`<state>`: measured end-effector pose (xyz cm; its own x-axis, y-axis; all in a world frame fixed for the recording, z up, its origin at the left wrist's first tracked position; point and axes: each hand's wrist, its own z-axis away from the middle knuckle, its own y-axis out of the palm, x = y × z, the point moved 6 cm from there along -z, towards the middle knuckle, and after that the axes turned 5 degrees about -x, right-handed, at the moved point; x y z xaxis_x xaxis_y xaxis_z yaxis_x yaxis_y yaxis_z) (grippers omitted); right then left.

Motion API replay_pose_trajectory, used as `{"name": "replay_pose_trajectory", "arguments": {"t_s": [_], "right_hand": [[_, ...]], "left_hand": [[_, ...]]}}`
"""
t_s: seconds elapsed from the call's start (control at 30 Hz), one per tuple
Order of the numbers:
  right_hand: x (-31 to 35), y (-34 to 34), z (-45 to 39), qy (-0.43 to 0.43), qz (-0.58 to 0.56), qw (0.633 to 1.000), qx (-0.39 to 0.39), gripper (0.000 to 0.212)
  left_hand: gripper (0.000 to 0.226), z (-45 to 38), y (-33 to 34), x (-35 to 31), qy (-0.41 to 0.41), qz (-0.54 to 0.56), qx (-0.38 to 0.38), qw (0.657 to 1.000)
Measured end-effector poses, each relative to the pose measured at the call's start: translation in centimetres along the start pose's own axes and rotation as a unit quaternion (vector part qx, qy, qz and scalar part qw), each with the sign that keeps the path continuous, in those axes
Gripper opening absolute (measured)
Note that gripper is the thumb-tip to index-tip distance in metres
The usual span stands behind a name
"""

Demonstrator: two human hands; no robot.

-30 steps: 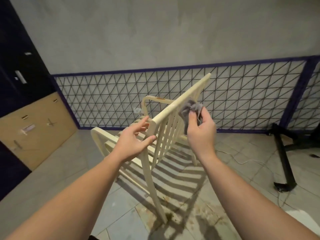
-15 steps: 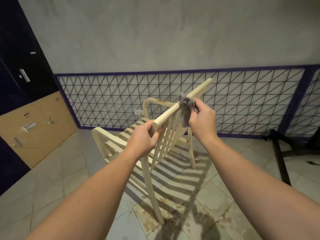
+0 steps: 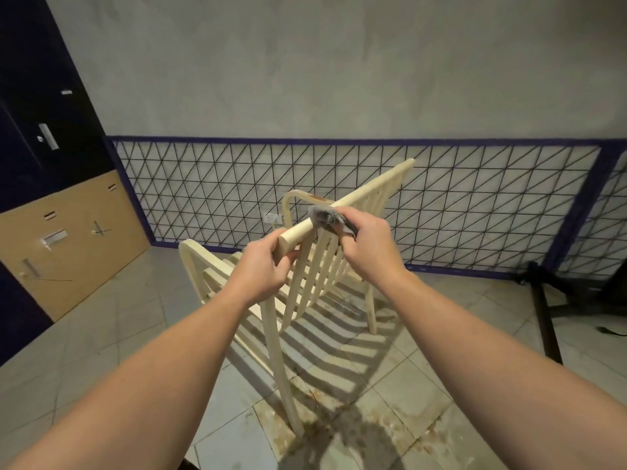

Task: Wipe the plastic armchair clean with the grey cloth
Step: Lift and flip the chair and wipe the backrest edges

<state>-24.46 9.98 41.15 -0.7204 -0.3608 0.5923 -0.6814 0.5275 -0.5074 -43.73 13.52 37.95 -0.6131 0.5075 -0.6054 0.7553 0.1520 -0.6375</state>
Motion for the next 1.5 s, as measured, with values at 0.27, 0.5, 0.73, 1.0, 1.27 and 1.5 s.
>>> {"name": "replay_pose_trajectory", "arguments": {"t_s": [0.27, 0.5, 0.73, 1.0, 1.27, 1.5], "right_hand": [[4.2, 4.3, -4.0, 0.028, -0.003, 0.998, 0.056, 0.026], [2.4, 7.7, -1.6, -0.033, -0.021, 0.987, 0.154, 0.068], [-4.0, 1.0, -1.8, 0.099, 0.003, 0.995, 0.012, 0.06], [1.3, 5.7, -6.8, -0.091, -0.012, 0.994, 0.061, 0.059], [-6.8, 4.7, -5.8, -0.137, -0.063, 0.988, -0.045, 0.038], [-6.1, 0.6, -11.8, -0.088, -0.018, 0.994, -0.054, 0.055]], "left_hand": [[0.05, -1.3, -4.2, 2.6, -0.092, -0.053, 0.001, 0.994], [0.023, -3.9, -4.3, 0.1, -0.097, -0.236, 0.103, 0.961], [0.024, -6.0, -2.7, -1.0, -0.089, -0.277, 0.144, 0.946], [0.02, -8.1, -0.9, -1.8, -0.079, -0.212, 0.1, 0.969], [0.02, -8.3, -0.6, -1.3, -0.088, -0.238, 0.077, 0.964], [0.009, -9.6, 1.4, -2.2, -0.146, -0.226, 0.098, 0.958]]}}
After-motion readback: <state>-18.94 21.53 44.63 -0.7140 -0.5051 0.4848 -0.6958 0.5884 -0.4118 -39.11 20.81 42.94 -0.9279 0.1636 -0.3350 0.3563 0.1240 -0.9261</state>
